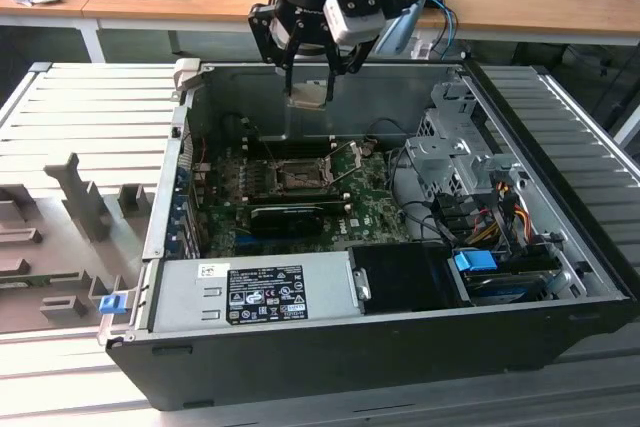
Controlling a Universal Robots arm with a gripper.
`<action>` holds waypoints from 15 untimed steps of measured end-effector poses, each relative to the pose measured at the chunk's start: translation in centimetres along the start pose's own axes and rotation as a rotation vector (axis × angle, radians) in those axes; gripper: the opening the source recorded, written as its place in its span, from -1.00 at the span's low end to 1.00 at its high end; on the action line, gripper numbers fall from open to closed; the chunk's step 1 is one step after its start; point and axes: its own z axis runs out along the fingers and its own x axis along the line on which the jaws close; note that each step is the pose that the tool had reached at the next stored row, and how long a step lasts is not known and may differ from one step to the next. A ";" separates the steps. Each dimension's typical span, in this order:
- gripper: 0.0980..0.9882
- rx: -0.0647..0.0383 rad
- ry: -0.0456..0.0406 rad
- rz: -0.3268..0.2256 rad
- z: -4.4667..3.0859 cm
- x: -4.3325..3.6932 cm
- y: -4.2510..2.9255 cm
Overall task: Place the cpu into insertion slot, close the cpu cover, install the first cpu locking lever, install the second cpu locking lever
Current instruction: 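Place the cpu into insertion slot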
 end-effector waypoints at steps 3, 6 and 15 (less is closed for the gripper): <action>-0.03 0.000 -0.0002 0.001 0.11 0.00 -0.01; -0.03 0.000 -0.0001 0.001 0.22 0.00 -0.02; -0.03 -0.001 -0.0052 0.059 0.24 -0.01 -0.02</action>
